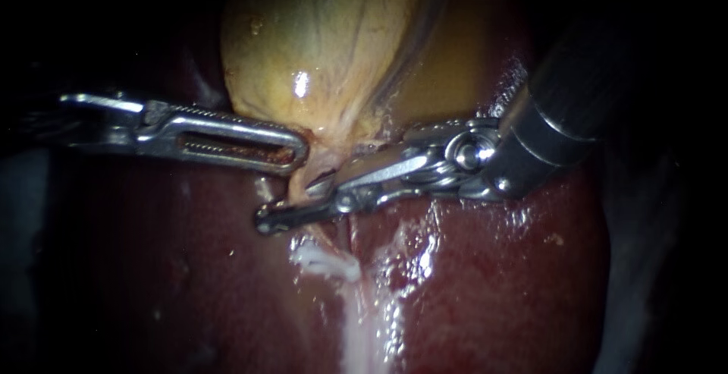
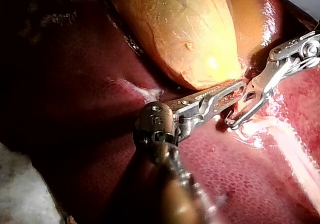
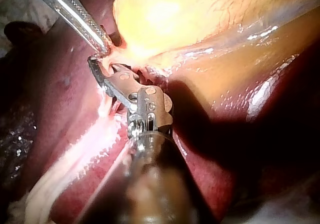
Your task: Going back third clip left tube
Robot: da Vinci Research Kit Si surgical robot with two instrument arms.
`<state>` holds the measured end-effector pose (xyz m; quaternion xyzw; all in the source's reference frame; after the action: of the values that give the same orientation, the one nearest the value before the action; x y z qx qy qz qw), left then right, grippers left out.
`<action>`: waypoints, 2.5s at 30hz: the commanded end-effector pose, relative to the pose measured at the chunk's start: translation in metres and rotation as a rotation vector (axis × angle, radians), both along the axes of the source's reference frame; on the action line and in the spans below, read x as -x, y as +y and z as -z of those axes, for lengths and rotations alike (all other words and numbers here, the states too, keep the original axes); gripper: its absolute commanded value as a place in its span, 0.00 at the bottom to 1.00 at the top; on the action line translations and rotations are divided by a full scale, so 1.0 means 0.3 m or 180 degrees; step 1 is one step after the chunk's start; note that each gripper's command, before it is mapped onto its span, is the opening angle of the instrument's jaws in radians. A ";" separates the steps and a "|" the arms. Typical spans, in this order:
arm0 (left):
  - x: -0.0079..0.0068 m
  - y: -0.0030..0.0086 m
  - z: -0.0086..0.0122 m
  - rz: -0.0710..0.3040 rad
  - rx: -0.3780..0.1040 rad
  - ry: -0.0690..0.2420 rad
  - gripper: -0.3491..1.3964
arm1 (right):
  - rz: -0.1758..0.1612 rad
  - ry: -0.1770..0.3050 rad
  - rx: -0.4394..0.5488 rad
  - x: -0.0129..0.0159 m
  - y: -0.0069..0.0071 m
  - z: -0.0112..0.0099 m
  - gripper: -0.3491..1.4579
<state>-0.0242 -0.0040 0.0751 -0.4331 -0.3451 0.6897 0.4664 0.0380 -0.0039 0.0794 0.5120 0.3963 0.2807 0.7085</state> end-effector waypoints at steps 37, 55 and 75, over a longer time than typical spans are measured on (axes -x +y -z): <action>-0.0010 -0.0007 0.0007 -0.0005 0.0000 -0.0002 0.00 | -0.0390 0.0115 0.1020 0.0018 -0.0083 0.0070 0.47; -0.0019 -0.0009 0.0010 -0.0008 0.0000 -0.0004 0.00 | -0.0391 0.0210 0.1416 0.0324 -0.0037 0.0200 0.47; 0.0020 -0.0016 -0.0036 0.0015 0.0025 0.0017 0.00 | -0.0309 0.0358 0.1799 0.0508 0.0025 0.0314 0.47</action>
<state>-0.0250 -0.0045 0.0764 -0.4346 -0.3411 0.6909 0.4663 0.0228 -0.0032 0.0700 0.2895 0.5217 0.1639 0.7856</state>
